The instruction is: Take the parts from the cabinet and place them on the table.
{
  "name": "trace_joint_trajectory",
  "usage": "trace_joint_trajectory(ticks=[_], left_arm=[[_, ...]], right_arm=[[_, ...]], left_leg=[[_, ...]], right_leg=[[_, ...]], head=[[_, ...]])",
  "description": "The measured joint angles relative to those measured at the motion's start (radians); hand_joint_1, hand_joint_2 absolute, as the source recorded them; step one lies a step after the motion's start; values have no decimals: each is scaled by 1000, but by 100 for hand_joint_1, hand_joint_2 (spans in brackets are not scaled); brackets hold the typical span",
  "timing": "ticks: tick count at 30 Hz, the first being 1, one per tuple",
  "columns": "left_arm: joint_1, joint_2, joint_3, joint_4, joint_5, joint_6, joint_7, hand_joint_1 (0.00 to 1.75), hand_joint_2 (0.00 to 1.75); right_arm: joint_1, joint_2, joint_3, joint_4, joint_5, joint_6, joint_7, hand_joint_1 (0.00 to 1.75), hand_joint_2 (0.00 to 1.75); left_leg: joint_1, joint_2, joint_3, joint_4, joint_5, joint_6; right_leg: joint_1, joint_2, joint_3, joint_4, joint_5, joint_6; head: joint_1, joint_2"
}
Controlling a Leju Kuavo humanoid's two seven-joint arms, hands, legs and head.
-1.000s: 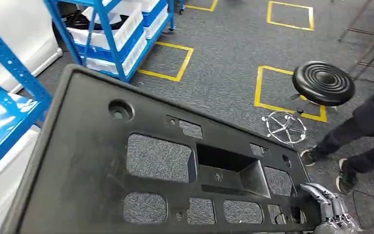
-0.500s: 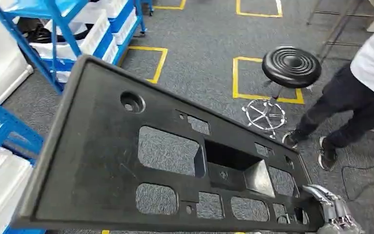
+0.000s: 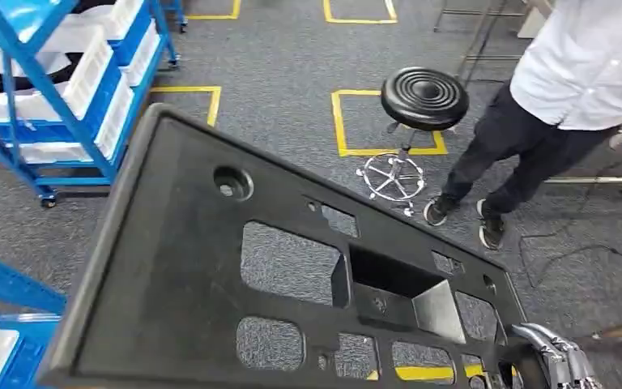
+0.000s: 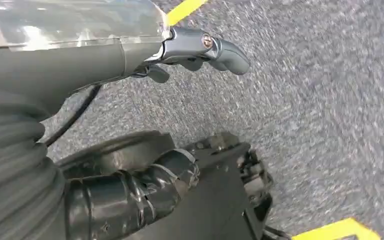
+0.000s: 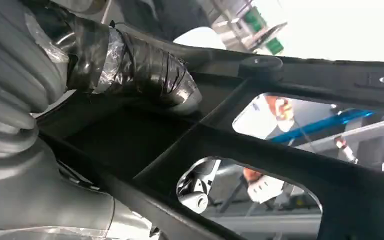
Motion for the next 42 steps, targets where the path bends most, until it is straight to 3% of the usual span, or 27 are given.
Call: trace_joint_trajectory(ticks=[2, 4, 5, 6, 7, 10, 11, 12, 13, 15, 16, 17, 19, 20, 21, 22, 25, 26, 28, 30, 32, 33, 35, 36, 37, 41, 42], left_arm=[[1, 0, 0, 0, 0, 0, 2, 0, 175], [-2, -4, 0, 0, -2, 1, 3, 0, 175], [-3, -6, -1, 0, -2, 2, 3, 0, 175], [-3, -7, -1, 0, -2, 3, 3, 0, 175], [-3, -10, -1, 0, -3, 3, 3, 0, 175], [-7, -11, -3, 0, -10, 3, 3, 0, 175], [-9, -11, -4, 0, -10, 3, 3, 0, 175], [-10, -11, -5, 0, -11, 3, 3, 0, 175], [-10, -11, -6, 0, -11, 3, 3, 0, 175], [-7, -11, -6, 0, -11, 3, 3, 0, 175], [-4, -11, -6, 0, -11, 2, 3, 0, 175], [-1, -10, -6, 0, -10, 0, 3, 0, 175], [-1, -8, -6, 0, -8, -3, -1, 0, 175], [-1, -7, -6, 0, -6, -4, -4, 0, 175], [0, -6, -6, 0, -2, -4, -6, 0, 175], [2, -5, -6, 0, 0, -5, -8, 0, 175], [-4, -3, -6, 0, 2, -5, -8, 0, 175], [-4, -3, -6, 0, 1, -6, -8, 0, 175], [-4, -2, -6, 0, 2, -6, -8, 0, 175], [1, -2, -6, 0, 2, -7, -8, 0, 175], [2, 2, -6, 0, 5, -7, -8, 0, 175], [1, 3, -6, 0, 5, -8, -8, 0, 175], [-2, 3, -6, 0, 5, -9, -9, 0, 175], [-3, 3, -6, 0, 5, -11, -10, 0, 175], [-3, 3, -6, 0, 5, -12, -11, 0, 175], [-9, 5, -5, 0, 5, -18, -12, 0, 175], [-11, 6, -5, 0, 5, -18, -12, 0, 175]], right_arm=[[5, 0, -3, 0, 0, 0, 0, 175, 175], [9, 0, -6, 0, 0, 0, 0, 175, 175], [10, 0, -6, -2, 0, 0, 0, 175, 175], [10, 0, -6, -3, 0, 0, 0, 175, 175], [8, 0, -6, -4, 3, 0, 0, 175, 175], [14, 0, -6, -6, 7, 0, 0, 175, 175], [15, 0, -6, -6, 9, 0, 0, 175, 175], [16, 0, -6, -7, 10, 0, 0, 175, 175], [15, 0, -6, -8, 12, 0, 0, 175, 175], [14, 1, -6, -8, 14, 0, 0, 175, 175], [15, 1, -6, -8, 17, 0, 0, 175, 175], [15, 2, -6, -8, 20, 0, 0, 175, 175], [14, 2, -6, -8, 28, 0, 0, 175, 175], [12, 2, -6, -8, 33, 0, 0, 175, 175], [11, 3, -6, -8, 37, 0, 0, 175, 175], [8, 3, -6, -8, 38, 0, 0, 175, 175], [6, 3, -6, -8, 39, 0, 0, 175, 175], [5, 3, -6, -8, 39, 0, 0, 175, 175], [1, 3, -6, -8, 39, 0, 0, 175, 175], [-8, 3, -6, -5, 39, 0, 0, 175, 175], [-9, 3, -6, -1, 39, 0, 0, 175, 175], [-9, 3, -6, 2, 39, 0, 0, 175, 175], [-10, 3, -6, 3, 39, 0, 0, 175, 175], [-11, 3, -6, 3, 39, 0, 0, 175, 175], [-16, 3, -6, 4, 39, 0, 0, 175, 175], [-22, 3, -6, 6, 39, 0, 0, 175, 175], [-22, 3, -6, 6, 38, 0, 0, 175, 175]], left_leg=[[-1, 27, 1, 0, -2, 0], [-1, 49, 6, 1, -6, -2], [-1, 59, 11, 1, -9, -5], [-3, 67, 15, 1, -11, -9], [-12, 75, 15, 6, -16, -16], [-13, 107, 24, -2, -16, -26], [-12, 94, 21, 3, -25, -36], [-7, 38, 17, 23, -42, -42], [-6, 6, -6, 78, -81, -43], [-5, -9, -79, 238, -157, -46], [-4, -9, -106, 294, -169, -47], [-4, -9, -112, 304, -157, -48], [-2, -14, -70, 200, -76, -45], [0, -33, -32, 111, -27, -44], [4, -72, -5, 42, -9, -40], [5, -108, 3, 20, -20, -39], [-3, -84, 3, 23, -18, -24], [3, -70, 4, 9, -10, -12], [4, -43, 7, 1, -3, 1], [0, -13, 5, 1, -4, 5], [-2, 16, 6, 2, -7, 6], [-3, 28, 7, 2, -9, 6], [-5, 49, 14, 2, -14, 4], [-6, 58, 20, 2, -17, 1], [-12, 66, 21, 2, -21, -5], [-16, 103, 32, -2, -25, -22], [-12, 72, 31, 4, -38, -31]], right_leg=[[-1, -4, -16, 43, 5, 3], [-1, -15, 57, -86, 82, 0], [1, -34, 111, -181, 121, -6], [8, -81, 140, -243, 117, -14], [21, -96, 143, -255, 116, -20], [21, -59, 133, -253, 119, -29], [7, -48, 138, -263, 126, -39], [7, -40, 139, -264, 128, -41], [5, -32, 137, -264, 129, -49], [6, -9, 135, -262, 129, -52], [6, 4, 134, -260, 129, -52], [5, 18, 134, -259, 129, -52], [4, 46, 135, -254, 128, -50], [3, 60, 135, -251, 127, -49], [2, 71, 133, -246, 125, -45], [8, 82, 125, -236, 123, -38], [-1, 110, 115, -245, 135, -18], [0, 121, 111, -245, 137, -11], [4, 28, 86, -188, 92, -4], [0, 1, 18, -43, 19, 5], [-2, -5, -20, 39, 3, 8], [-2, -8, -8, 17, 26, 8], [0, -25, 74, -133, 108, -1], [6, -61, 125, -224, 139, -12], [21, -96, 136, -250, 120, -19], [22, -55, 126, -259, 128, -32], [9, -47, 135, -270, 135, -39]], head=[[0, 0], [1, 0], [0, 0], [1, 0], [1, 0], [0, 0], [-1, 0], [0, 0], [-1, 0], [0, 0], [-1, 0], [-1, 0], [-1, 0], [-1, 0], [0, 0], [0, 0], [0, 0], [0, 0], [4, 0], [4, 0], [4, 0], [4, 0], [4, 0], [4, 0], [3, 0], [4, 0], [3, 0]])
